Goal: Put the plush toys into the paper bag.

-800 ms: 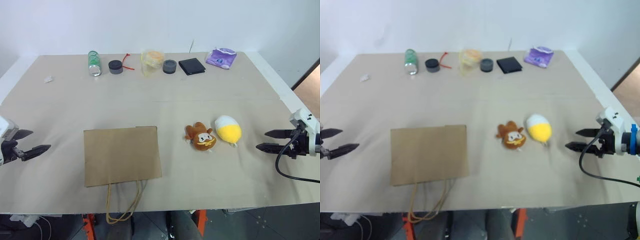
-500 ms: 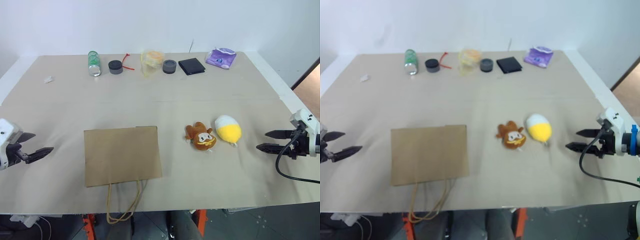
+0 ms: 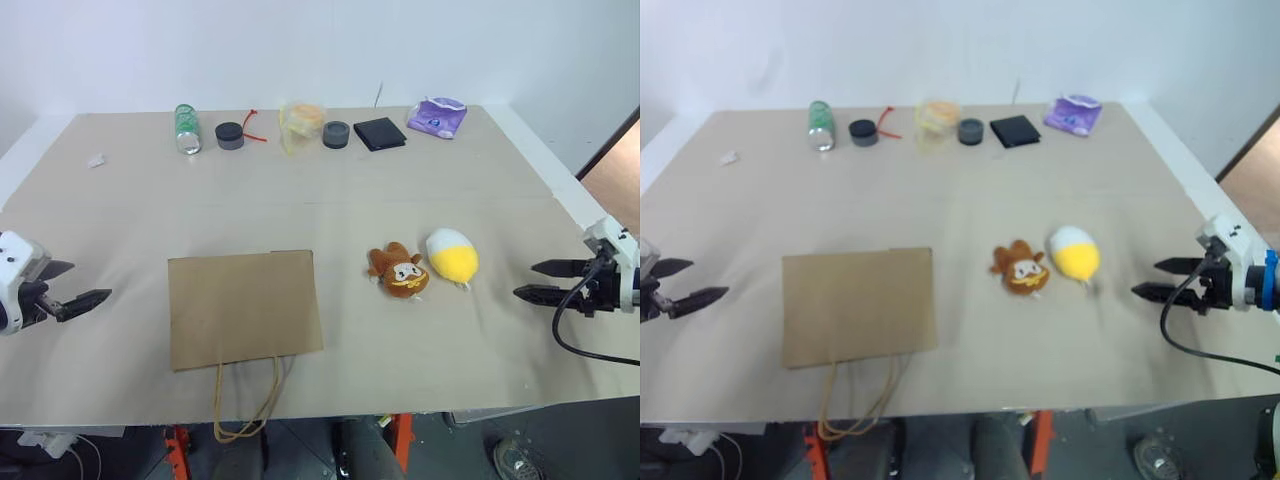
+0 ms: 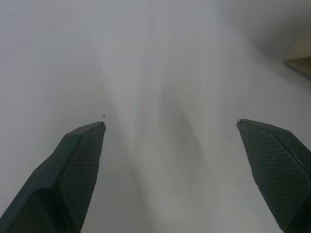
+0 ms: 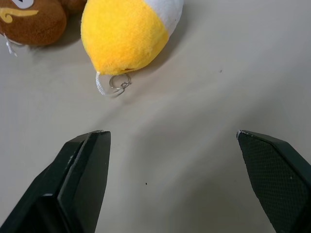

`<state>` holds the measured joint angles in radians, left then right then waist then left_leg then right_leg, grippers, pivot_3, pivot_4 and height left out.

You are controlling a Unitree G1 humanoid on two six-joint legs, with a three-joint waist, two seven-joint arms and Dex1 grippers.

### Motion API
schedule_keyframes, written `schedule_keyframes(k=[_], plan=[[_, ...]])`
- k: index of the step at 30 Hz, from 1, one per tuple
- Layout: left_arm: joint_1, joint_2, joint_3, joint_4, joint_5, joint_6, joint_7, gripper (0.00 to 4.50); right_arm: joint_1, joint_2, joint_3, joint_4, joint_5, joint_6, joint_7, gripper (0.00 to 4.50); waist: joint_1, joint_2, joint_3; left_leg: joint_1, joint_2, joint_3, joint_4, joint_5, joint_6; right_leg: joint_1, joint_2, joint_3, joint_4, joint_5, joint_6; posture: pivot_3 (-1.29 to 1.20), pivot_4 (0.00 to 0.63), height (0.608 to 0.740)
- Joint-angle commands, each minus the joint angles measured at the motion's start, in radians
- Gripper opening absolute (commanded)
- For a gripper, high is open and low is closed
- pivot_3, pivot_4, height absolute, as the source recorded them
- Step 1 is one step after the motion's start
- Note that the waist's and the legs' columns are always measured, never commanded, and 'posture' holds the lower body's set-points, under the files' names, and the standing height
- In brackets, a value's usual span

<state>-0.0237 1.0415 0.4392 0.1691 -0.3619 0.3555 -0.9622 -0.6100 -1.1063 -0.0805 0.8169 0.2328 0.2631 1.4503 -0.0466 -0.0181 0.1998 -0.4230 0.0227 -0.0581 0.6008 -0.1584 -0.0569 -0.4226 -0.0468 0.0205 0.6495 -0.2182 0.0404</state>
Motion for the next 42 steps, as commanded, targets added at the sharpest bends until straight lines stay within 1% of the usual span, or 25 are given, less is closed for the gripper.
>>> schedule_keyframes(k=[1, 4, 6, 8, 10, 12, 15, 18, 20, 25, 31, 35, 38, 42], plan=[[-0.043, -0.006, 0.019, 0.022, 0.048, -0.126, 0.043, 4.5, -0.029, 0.009, -0.076, -0.04, 0.059, 0.006, 0.002, 4.46, 0.0, 0.0, 0.0, 0.0, 0.001, 0.0, 0.0, 0.0, 0.0, 0.0, 0.001, 0.001, 0.0, 0.0, 0.0, 0.0, 0.15, 0.74], [-0.104, -0.064, 0.042, -0.027, 0.018, -0.286, 0.036, 4.5, -0.032, 0.034, -0.11, -0.147, 0.148, 0.063, 0.081, 4.46, 0.0, 0.0, 0.0, 0.0, 0.003, 0.001, 0.001, 0.0, 0.0, 0.0, 0.003, 0.001, 0.0, 0.001, -0.001, 0.0, 0.15, 0.74], [-0.101, -0.075, 0.025, -0.062, 0.025, -0.358, 0.004, 4.5, -0.034, 0.054, -0.113, -0.262, 0.21, 0.125, 0.119, 4.46, 0.001, 0.0, 0.0, 0.0, 0.004, 0.001, 0.002, 0.0, 0.0, 0.0, 0.005, 0.002, 0.0, 0.003, -0.001, 0.0, 0.15, 0.74], [-0.095, -0.099, 0.016, -0.123, -0.018, -0.375, -0.039, 4.5, -0.044, 0.075, -0.097, -0.393, 0.28, 0.202, 0.153, 4.46, 0.001, 0.0, 0.0, 0.0, 0.006, 0.001, 0.002, 0.0, 0.0, 0.0, 0.007, 0.003, 0.0, 0.004, -0.001, 0.0, 0.15, 0.74], [-0.066, -0.117, -0.013, -0.2, -0.028, -0.442, -0.085, 4.5, -0.057, 0.099, -0.059, -0.508, 0.354, 0.245, 0.164, 4.46, -0.001, 0.0, 0.0, 0.001, 0.006, 0.002, 0.002, 0.0, 0.0, 0.0, 0.007, 0.004, 0.0, 0.004, 0.0, 0.0, 0.15, 0.74], [-0.029, -0.125, -0.037, -0.247, -0.027, -0.52, -0.139, 4.5, -0.04, 0.105, -0.022, -0.583, 0.391, 0.237, 0.164, 4.46, -0.002, 0.0, 0.0, 0.002, 0.008, 0.003, 0.002, 0.0, 0.0, 0.0, 0.01, 0.007, 0.0, 0.006, 0.003, 0.0, 0.15, 0.74], [0.033, -0.141, -0.05, -0.294, -0.032, -0.633, -0.227, 4.5, -0.019, 0.121, -0.008, -0.652, 0.398, 0.213, 0.164, 4.46, 0.0, 0.0, 0.0, 0.002, 0.008, 0.003, 0.002, 0.0, 0.0, 0.0, 0.01, 0.008, 0.0, 0.006, 0.002, 0.0, 0.15, 0.74], [0.102, -0.157, -0.068, -0.333, -0.061, -0.77, -0.326, 4.5, 0.021, 0.118, 0.035, -0.726, 0.376, 0.12, 0.164, 4.46, 0.001, 0.0, 0.0, 0.001, 0.008, 0.004, 0.002, 0.0, 0.0, 0.0, 0.01, 0.009, 0.0, 0.005, 0.0, 0.0, 0.15, 0.74], [0.135, -0.166, -0.076, -0.34, -0.072, -0.829, -0.372, 4.5, 0.045, 0.12, 0.042, -0.773, 0.371, 0.086, 0.164, 4.46, 0.002, 0.0, 0.0, 0.001, 0.008, 0.004, 0.002, 0.0, 0.0, -0.001, 0.011, 0.009, 0.0, 0.005, -0.001, 0.0, 0.15, 0.74], [0.181, -0.176, -0.109, -0.354, -0.121, -0.971, -0.46, 4.5, 0.079, 0.105, 0.065, -0.846, 0.403, 0.05, 0.164, 4.46, 0.002, 0.0, 0.0, 0.001, 0.009, 0.005, 0.004, 0.0, 0.0, -0.001, 0.011, 0.009, 0.0, 0.006, -0.002, 0.0, 0.15, 0.74], [0.209, -0.165, -0.15, -0.311, -0.156, -1.135, -0.557, 4.5, 0.117, 0.084, 0.081, -0.904, 0.426, 0.037, 0.164, 4.46, 0.002, 0.0, 0.0, 0.001, 0.009, 0.006, 0.006, 0.0, 0.0, -0.001, 0.011, 0.01, 0.0, 0.006, -0.002, 0.0, 0.15, 0.74], [0.185, -0.167, -0.177, -0.28, -0.167, -1.168, -0.56, 4.5, 0.128, 0.077, 0.085, -0.942, 0.438, 0.048, 0.164, 4.46, 0.002, 0.0, 0.0, 0.001, 0.01, 0.006, 0.006, 0.0, 0.0, -0.001, 0.012, 0.01, 0.0, 0.006, -0.002, 0.0, 0.15, 0.74], [0.167, -0.165, -0.216, -0.28, -0.147, -1.186, -0.557, 4.5, 0.116, 0.093, 0.084, -0.938, 0.422, 0.062, 0.158, 4.46, 0.002, 0.0, 0.0, 0.001, 0.01, 0.006, 0.006, 0.0, 0.0, -0.001, 0.013, 0.01, 0.0, 0.006, -0.002, 0.0, 0.15, 0.74], [0.13, -0.173, -0.253, -0.282, -0.11, -1.174, -0.506, 4.5, 0.119, 0.101, 0.075, -0.949, 0.423, 0.077, 0.141, 4.46, 0.002, 0.0, 0.0, 0.001, 0.01, 0.007, 0.007, 0.0, 0.0, -0.001, 0.013, 0.01, 0.0, 0.007, -0.002, 0.0, 0.15, 0.74]])
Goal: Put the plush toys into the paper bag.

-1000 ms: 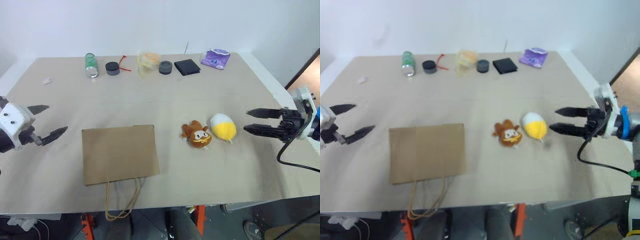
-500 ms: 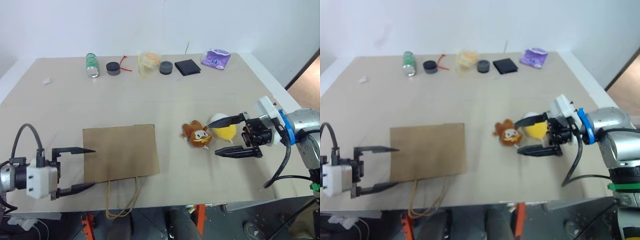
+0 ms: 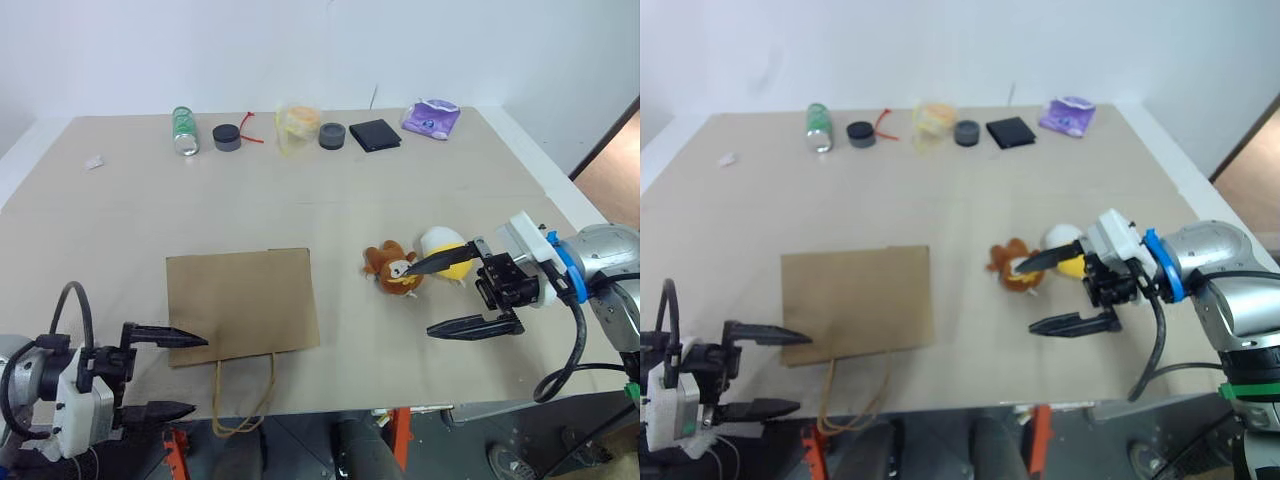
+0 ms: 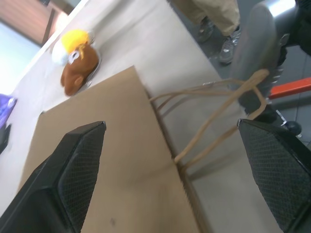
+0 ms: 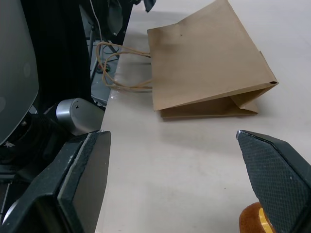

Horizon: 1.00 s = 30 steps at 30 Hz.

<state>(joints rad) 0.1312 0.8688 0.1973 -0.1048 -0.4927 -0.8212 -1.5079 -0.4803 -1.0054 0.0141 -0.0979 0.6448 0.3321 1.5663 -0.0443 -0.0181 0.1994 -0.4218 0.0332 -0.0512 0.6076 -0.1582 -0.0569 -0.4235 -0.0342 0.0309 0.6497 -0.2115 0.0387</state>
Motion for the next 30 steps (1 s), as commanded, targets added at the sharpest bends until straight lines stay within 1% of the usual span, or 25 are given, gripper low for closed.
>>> schedule_keyframes(k=[1, 11, 20, 30], plan=[[-0.032, -0.001, -0.021, -0.011, 0.028, 0.009, 0.052, 4.5, -0.003, 0.0, -0.021, -0.039, 0.008, 0.007, 0.022, 4.46, 0.0, 0.0, 0.0, 0.0, 0.0, 0.0, 0.0, 0.0, 0.0, 0.0, 0.0, 0.0, 0.0, 0.0, 0.0, 0.0, 0.15, 0.74], [-0.043, 0.016, -0.099, -0.024, 0.078, 0.014, 0.094, 4.5, 0.016, -0.004, -0.036, -0.061, 0.005, 0.025, 0.002, 4.46, 0.0, 0.0, 0.0, 0.0, 0.001, 0.001, 0.0, 0.0, 0.0, 0.0, 0.001, 0.001, 0.0, 0.001, 0.0, 0.0, 0.15, 0.74], [-0.064, 0.011, -0.162, 0.003, 0.135, -0.045, 0.116, 4.5, 0.021, -0.005, -0.046, -0.063, 0.005, 0.038, -0.011, 4.46, 0.0, 0.0, 0.0, 0.0, 0.001, 0.002, 0.0, 0.0, 0.0, 0.0, 0.001, 0.002, 0.0, 0.001, 0.001, 0.0, 0.15, 0.74], [-0.09, 0.02, -0.185, 0.023, 0.147, -0.052, 0.167, 4.5, 0.023, -0.003, -0.049, -0.065, 0.003, 0.05, -0.018, 4.46, 0.0, 0.0, 0.0, 0.001, 0.001, 0.004, 0.0, 0.0, 0.0, -0.001, 0.001, 0.003, 0.0, 0.001, 0.001, 0.0, 0.15, 0.74]])
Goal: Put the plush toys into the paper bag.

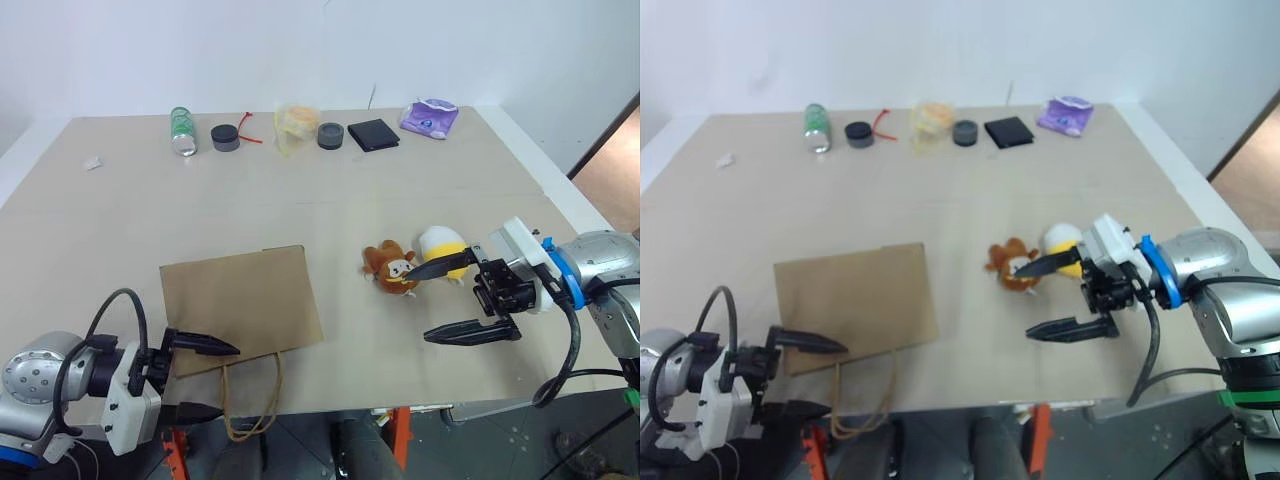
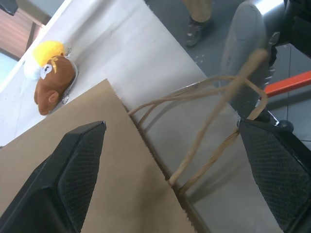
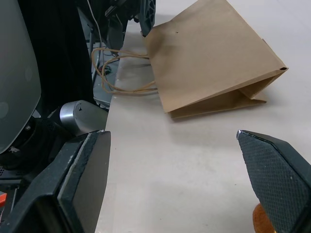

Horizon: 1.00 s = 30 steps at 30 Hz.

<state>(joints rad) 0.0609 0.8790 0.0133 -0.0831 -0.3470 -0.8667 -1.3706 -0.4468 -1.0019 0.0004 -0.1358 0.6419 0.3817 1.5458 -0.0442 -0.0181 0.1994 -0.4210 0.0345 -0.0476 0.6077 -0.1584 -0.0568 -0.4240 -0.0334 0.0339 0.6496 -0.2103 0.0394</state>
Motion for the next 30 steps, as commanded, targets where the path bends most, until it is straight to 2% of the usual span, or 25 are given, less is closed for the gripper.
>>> schedule_keyframes(k=[1, 12, 14, 16, 19, 20, 21, 25, 30], plan=[[-0.024, 0.007, -0.006, -0.001, 0.009, -0.007, 0.039, 4.5, -0.011, -0.005, -0.036, -0.027, 0.006, 0.002, 0.0, 4.46, 0.0, 0.0, 0.0, 0.0, 0.0, 0.0, 0.0, 0.0, 0.0, 0.0, 0.0, 0.0, 0.0, 0.0, 0.0, 0.0, 0.15, 0.74], [-0.029, 0.007, -0.069, -0.017, 0.044, -0.02, 0.101, 4.5, -0.014, -0.007, -0.039, -0.021, 0.005, 0.011, -0.005, 4.46, 0.0, 0.0, 0.0, 0.0, 0.0, 0.002, 0.0, 0.0, 0.0, 0.0, 0.001, 0.002, 0.0, 0.001, 0.001, 0.0, 0.15, 0.74], [-0.029, 0.011, -0.079, -0.018, 0.04, -0.022, 0.1, 3.92, -0.016, -0.007, -0.038, -0.019, 0.004, 0.012, -0.006, 4.5, 0.0, 0.0, 0.0, 0.0, 0.0, 0.002, 0.0, 0.0, 0.0, 0.0, 0.001, 0.002, 0.0, 0.001, 0.001, 0.0, 0.15, 0.74], [-0.029, 0.012, -0.088, -0.014, 0.043, -0.024, 0.102, 3.64, -0.016, -0.007, -0.038, -0.02, 0.004, 0.014, -0.009, 4.5, 0.0, 0.0, 0.0, 0.0, 0.0, 0.002, 0.0, 0.0, 0.0, 0.0, 0.001, 0.003, 0.0, 0.001, 0.001, 0.0, 0.15, 0.74], [-0.036, 0.005, -0.094, -0.002, 0.05, -0.022, 0.117, 2.35, -0.013, -0.006, -0.038, -0.023, 0.004, 0.017, -0.011, 4.5, 0.0, 0.0, 0.0, 0.001, 0.0, 0.003, 0.0, 0.0, 0.0, 0.0, 0.001, 0.003, 0.0, 0.001, 0.001, 0.0, 0.15, 0.74], [-0.04, 0.003, -0.095, 0.001, 0.05, -0.02, 0.122, 2.24, -0.013, -0.006, -0.038, -0.023, 0.005, 0.018, -0.011, 4.5, 0.0, 0.0, 0.0, 0.0, 0.0, 0.003, 0.0, 0.0, 0.0, 0.0, 0.001, 0.003, 0.0, 0.001, 0.001, 0.0, 0.15, 0.74], [-0.043, 0.002, -0.096, 0.003, 0.051, -0.019, 0.126, 1.71, -0.013, -0.006, -0.038, -0.023, 0.005, 0.019, -0.012, 4.5, 0.0, 0.0, 0.0, 0.0, 0.0, 0.003, 0.0, 0.0, 0.0, 0.0, 0.001, 0.003, 0.0, 0.001, 0.001, 0.0, 0.15, 0.74], [-0.04, 0.003, -0.102, 0.011, 0.055, -0.028, 0.134, 0.06, -0.01, -0.004, -0.037, -0.028, 0.007, 0.024, -0.019, 4.5, 0.0, 0.0, 0.0, 0.0, 0.0, 0.003, 0.0, 0.0, 0.0, 0.0, 0.001, 0.003, 0.0, 0.001, 0.001, 0.0, 0.15, 0.74], [-0.049, -0.014, -0.09, 0.018, 0.051, -0.005, 0.174, 0.06, -0.003, -0.002, -0.04, -0.041, 0.013, 0.035, -0.026, 4.5, 0.0, 0.0, 0.0, 0.001, 0.0, 0.003, 0.0, 0.0, 0.0, 0.0, 0.001, 0.004, 0.0, 0.001, 0.001, 0.0, 0.15, 0.74]])
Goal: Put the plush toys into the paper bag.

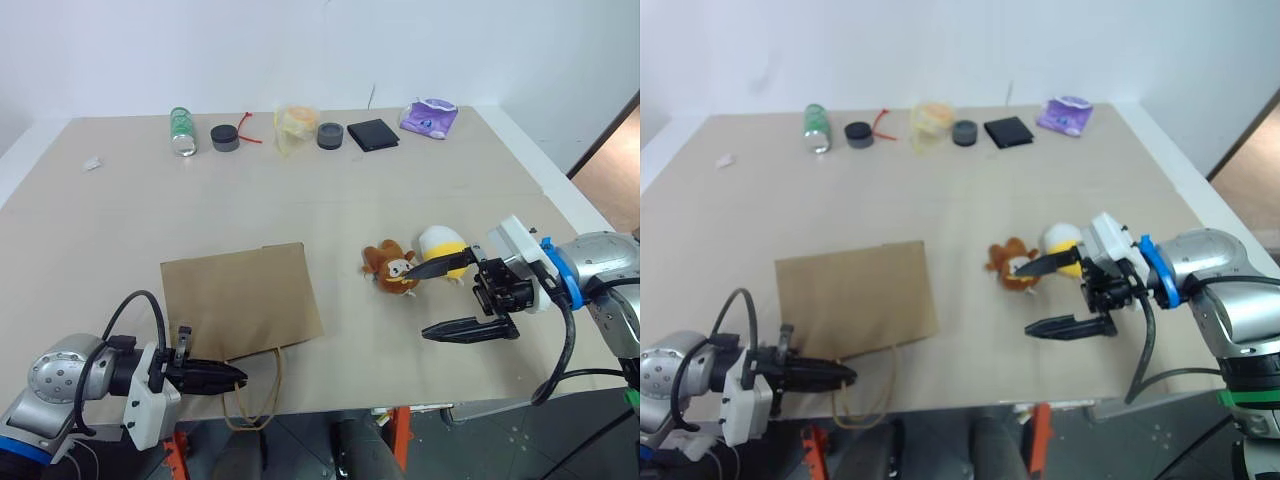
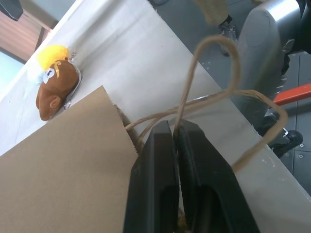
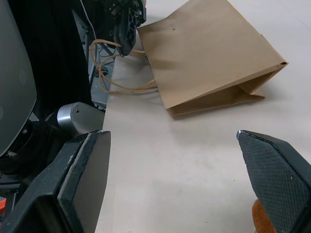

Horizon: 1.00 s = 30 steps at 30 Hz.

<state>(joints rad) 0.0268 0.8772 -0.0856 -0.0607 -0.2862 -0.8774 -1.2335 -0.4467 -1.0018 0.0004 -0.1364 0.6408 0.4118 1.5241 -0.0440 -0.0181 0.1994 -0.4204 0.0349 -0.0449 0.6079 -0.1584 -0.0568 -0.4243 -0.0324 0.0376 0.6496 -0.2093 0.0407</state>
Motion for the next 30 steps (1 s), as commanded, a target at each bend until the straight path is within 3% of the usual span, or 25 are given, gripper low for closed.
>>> schedule_keyframes(k=[1, 9, 12, 19, 24, 30], plan=[[-0.022, -0.02, 0.015, -0.008, -0.015, 0.026, 0.055, 0.06, 0.0, -0.001, -0.041, -0.045, 0.016, 0.008, -0.007, 4.5, 0.0, 0.0, 0.0, 0.0, 0.0, 0.0, 0.0, 0.0, 0.0, 0.0, 0.0, 0.0, 0.0, 0.0, 0.0, 0.0, 0.15, 0.74], [-0.209, -0.133, 0.108, -0.155, -0.113, 0.455, 0.348, 0.06, 0.13, 0.114, -0.046, -0.235, 0.097, 0.12, -0.206, 4.5, 0.015, -0.003, -0.001, -0.001, 0.003, -0.001, 0.003, 0.0, 0.0, 0.001, 0.005, 0.0, 0.0, 0.002, 0.002, 0.0, 0.15, 0.74], [-0.257, -0.161, 0.129, -0.193, -0.114, 0.56, 0.415, 0.0, 0.14, 0.203, -0.052, -0.275, 0.116, 0.169, -0.349, 3.57, 0.01, -0.003, -0.001, 0.0, 0.003, 0.002, 0.004, 0.0, 0.0, 0.001, 0.006, 0.005, 0.0, 0.004, 0.003, 0.0, 0.15, 0.74], [-0.239, -0.194, 0.129, -0.22, -0.084, 0.608, 0.42, 0.0, 0.07, 0.462, 0.017, -0.286, 0.047, 0.213, -0.697, 0.05, 0.004, -0.003, -0.002, -0.001, 0.008, 0.002, 0.008, 0.0, 0.0, 0.001, 0.011, 0.006, 0.0, 0.007, 0.0, 0.0, 0.15, 0.74], [-0.205, -0.202, 0.116, -0.228, -0.056, 0.579, 0.393, 0.0, 0.033, 0.617, 0.088, -0.299, 0.006, 0.252, -0.867, 0.05, 0.0, -0.004, -0.002, -0.001, 0.01, 0.002, 0.009, 0.0, 0.0, 0.001, 0.014, 0.007, 0.0, 0.008, -0.001, 0.0, 0.15, 0.74], [-0.202, -0.218, 0.116, -0.238, -0.05, 0.578, 0.388, 0.0, 0.034, 0.692, 0.185, -0.228, -0.101, 0.219, -0.929, 0.05, 0.0, -0.004, -0.002, -0.002, 0.01, 0.002, 0.009, 0.0, 0.0, 0.0, 0.014, 0.008, 0.0, 0.008, -0.001, 0.0, 0.15, 0.74]])
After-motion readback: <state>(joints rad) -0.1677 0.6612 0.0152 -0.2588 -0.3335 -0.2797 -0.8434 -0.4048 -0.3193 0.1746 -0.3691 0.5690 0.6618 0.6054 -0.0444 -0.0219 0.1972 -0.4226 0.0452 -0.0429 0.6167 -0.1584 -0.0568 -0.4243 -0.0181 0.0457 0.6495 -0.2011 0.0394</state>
